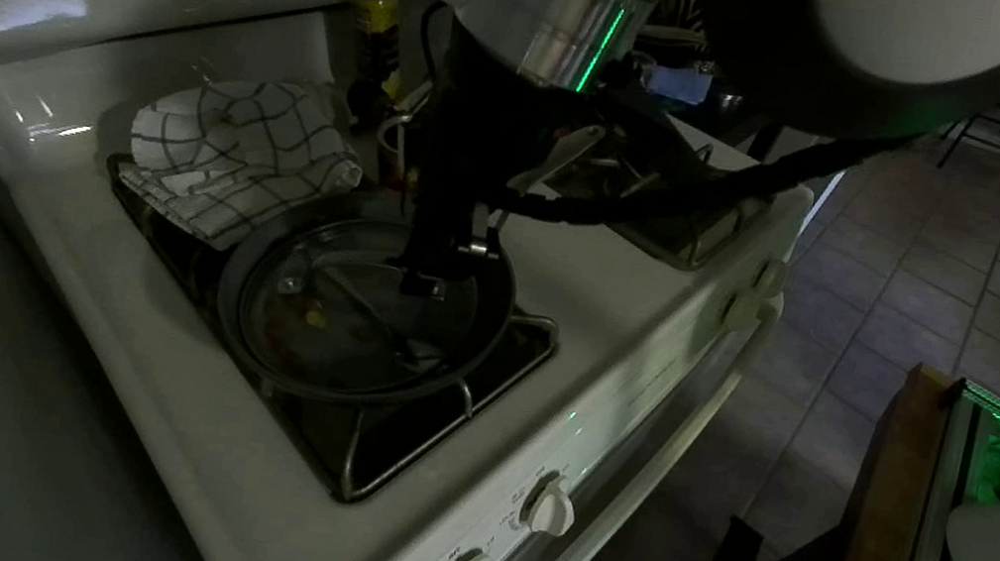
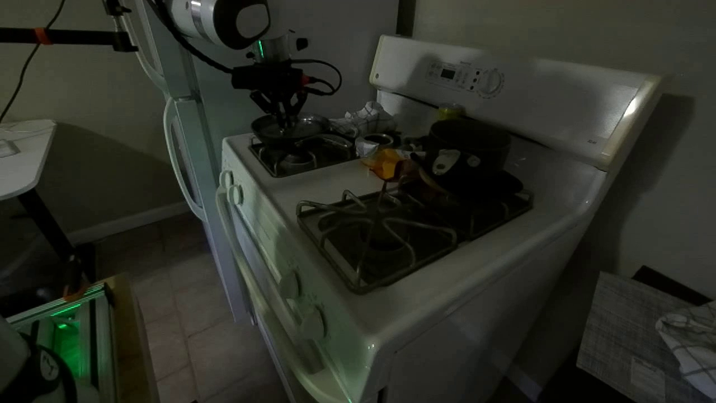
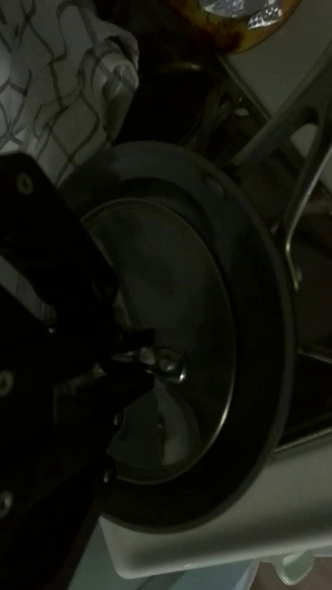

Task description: Pick up the clear pot lid and put it on the white tea towel

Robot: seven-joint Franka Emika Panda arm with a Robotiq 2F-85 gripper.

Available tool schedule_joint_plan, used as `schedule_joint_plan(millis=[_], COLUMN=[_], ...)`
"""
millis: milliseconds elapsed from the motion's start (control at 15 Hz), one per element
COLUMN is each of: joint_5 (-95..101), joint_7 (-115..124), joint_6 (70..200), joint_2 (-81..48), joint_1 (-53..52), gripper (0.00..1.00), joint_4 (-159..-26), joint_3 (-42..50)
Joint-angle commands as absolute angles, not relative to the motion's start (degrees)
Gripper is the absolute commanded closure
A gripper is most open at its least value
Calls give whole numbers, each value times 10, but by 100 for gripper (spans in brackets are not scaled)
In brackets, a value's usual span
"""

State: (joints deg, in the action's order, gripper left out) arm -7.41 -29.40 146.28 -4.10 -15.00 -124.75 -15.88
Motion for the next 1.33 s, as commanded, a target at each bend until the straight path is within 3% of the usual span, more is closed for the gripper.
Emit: schedule_joint_plan(millis=[0,667,1267], joint_5=[-74,-206,-201], joint_7=[-296,-332,-316], joint_6=[1473,1391,1371], joint_2=[-53,3,-10], joint_1=[-147,-133,-131], gripper=[95,95,95], joint_4=[-1246,-1225,-1191], joint_3=[-164,-152,-140])
